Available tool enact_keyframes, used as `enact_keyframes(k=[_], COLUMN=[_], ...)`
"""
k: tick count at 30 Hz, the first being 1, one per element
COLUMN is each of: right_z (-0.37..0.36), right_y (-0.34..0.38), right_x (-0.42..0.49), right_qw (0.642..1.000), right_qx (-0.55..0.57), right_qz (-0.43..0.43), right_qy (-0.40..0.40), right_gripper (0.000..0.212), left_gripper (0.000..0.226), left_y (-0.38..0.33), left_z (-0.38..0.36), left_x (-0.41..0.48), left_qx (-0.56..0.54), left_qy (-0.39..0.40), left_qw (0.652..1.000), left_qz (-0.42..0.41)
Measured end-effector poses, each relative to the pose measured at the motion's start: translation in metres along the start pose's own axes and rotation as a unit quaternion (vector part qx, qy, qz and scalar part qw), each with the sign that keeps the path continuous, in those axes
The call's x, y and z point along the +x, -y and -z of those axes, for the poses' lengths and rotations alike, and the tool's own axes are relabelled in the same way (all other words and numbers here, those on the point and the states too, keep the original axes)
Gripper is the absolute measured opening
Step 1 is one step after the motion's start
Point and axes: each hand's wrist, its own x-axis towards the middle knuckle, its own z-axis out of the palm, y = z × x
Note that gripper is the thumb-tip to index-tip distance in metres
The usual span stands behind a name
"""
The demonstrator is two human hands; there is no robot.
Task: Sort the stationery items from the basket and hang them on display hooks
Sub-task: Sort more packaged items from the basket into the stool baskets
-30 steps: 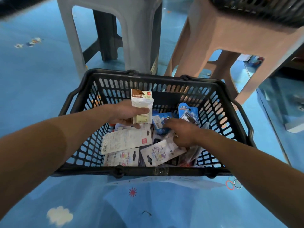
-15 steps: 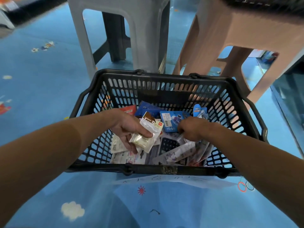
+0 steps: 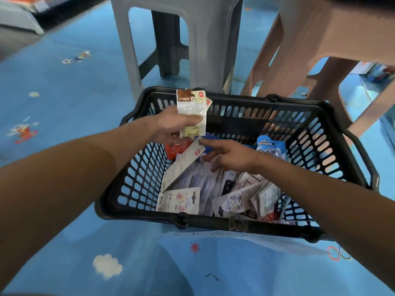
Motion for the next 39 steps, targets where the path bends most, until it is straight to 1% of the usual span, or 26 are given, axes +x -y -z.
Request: enact_keyframes(k=[3,4,6,8,9,10,11,12,13,14,15,16,17,18,20,22,24,25,26,28,30,33,36,37,38,39], right_z=[-0.008,-0.009,-0.011,-0.012,-0.012,-0.011,-0.01,-0.007,-0.003,0.002,0.006,0.008,0.01,0.012,0.017,0.027,0.039,0.046,0.051,0.057,0.058,0.058,0.06,0.059,0.057,0.055], right_y=[0.02,0.023,0.019,0.012,0.008,0.005,0.003,0.0,-0.006,-0.012,-0.018,-0.024,-0.03,-0.034,-0.041,-0.043,-0.045,-0.048,-0.049,-0.049,-0.045,-0.035,-0.034,-0.037,-0.04,-0.045], right_x=[0.017,0.022,0.028,0.027,0.027,0.026,0.026,0.027,0.028,0.029,0.029,0.027,0.025,0.023,0.02,0.014,0.003,-0.005,-0.01,-0.018,-0.022,-0.028,-0.035,-0.038,-0.041,-0.044], right_qw=[0.99,0.985,0.97,0.953,0.943,0.938,0.945,0.968,0.994,0.996,0.958,0.897,0.845,0.813,0.779,0.763,0.755,0.746,0.738,0.736,0.744,0.753,0.753,0.749,0.739,0.726], right_qx=[0.131,0.165,0.22,0.273,0.3,0.318,0.309,0.245,0.111,-0.088,-0.286,-0.44,-0.533,-0.58,-0.625,-0.645,-0.649,-0.656,-0.663,-0.666,-0.654,-0.634,-0.628,-0.634,-0.648,-0.664], right_qz=[0.003,-0.008,-0.015,-0.003,0.003,0.0,-0.008,-0.017,-0.015,-0.01,-0.014,-0.013,-0.01,-0.001,0.011,-0.02,-0.089,-0.115,-0.124,-0.126,-0.135,-0.173,-0.196,-0.193,-0.185,-0.179], right_qy=[0.042,0.058,0.099,0.132,0.141,0.136,0.107,0.055,0.002,-0.024,-0.008,0.023,0.044,0.052,0.05,0.032,0.021,0.012,0.002,-0.003,-0.001,0.006,-0.01,-0.014,-0.014,-0.011], right_gripper=[0.062,0.062,0.071,0.078,0.076,0.07,0.059,0.045,0.037,0.034,0.033,0.034,0.038,0.043,0.058,0.064,0.053,0.047,0.046,0.045,0.043,0.037,0.022,0.021,0.027,0.037], left_gripper=[0.022,0.024,0.026,0.025,0.025,0.025,0.026,0.026,0.027,0.027,0.027,0.027,0.027,0.026,0.025,0.026,0.028,0.03,0.031,0.031,0.029,0.028,0.03,0.031,0.032,0.032], left_y=[-0.022,-0.025,-0.025,-0.02,-0.018,-0.015,-0.013,-0.009,-0.005,-0.001,0.003,0.006,0.009,0.01,0.012,0.013,0.013,0.012,0.012,0.011,0.01,0.007,0.006,0.006,0.006,0.006], left_z=[-0.001,-0.001,0.002,0.006,0.007,0.007,0.006,0.003,0.001,-0.002,-0.005,-0.008,-0.009,-0.01,-0.009,-0.008,-0.008,-0.009,-0.01,-0.012,-0.017,-0.026,-0.031,-0.032,-0.033,-0.034], left_x=[-0.005,-0.007,-0.01,-0.011,-0.012,-0.013,-0.014,-0.013,-0.012,-0.011,-0.01,-0.008,-0.006,-0.005,-0.003,-0.001,-0.001,-0.001,-0.002,-0.004,-0.004,-0.005,-0.004,-0.004,-0.004,-0.003], left_qx=[-0.016,-0.021,-0.02,-0.029,-0.037,-0.047,-0.048,-0.031,0.001,0.034,0.052,0.058,0.057,0.055,0.053,0.055,0.045,0.04,0.039,0.044,0.044,0.052,0.061,0.061,0.059,0.06], left_qy=[0.002,0.005,0.0,0.001,0.009,0.022,0.041,0.059,0.072,0.081,0.087,0.092,0.095,0.098,0.098,0.087,0.084,0.092,0.106,0.134,0.147,0.133,0.121,0.122,0.125,0.13], left_qw=[0.999,0.999,0.999,0.999,0.999,0.999,0.998,0.998,0.997,0.996,0.994,0.993,0.993,0.993,0.993,0.994,0.995,0.994,0.993,0.989,0.987,0.989,0.99,0.99,0.99,0.989], left_qz=[-0.039,-0.037,-0.034,-0.031,-0.025,-0.017,-0.007,0.003,0.014,0.024,0.032,0.037,0.038,0.037,0.035,0.031,0.031,0.032,0.034,0.041,0.042,0.032,0.03,0.031,0.031,0.031])
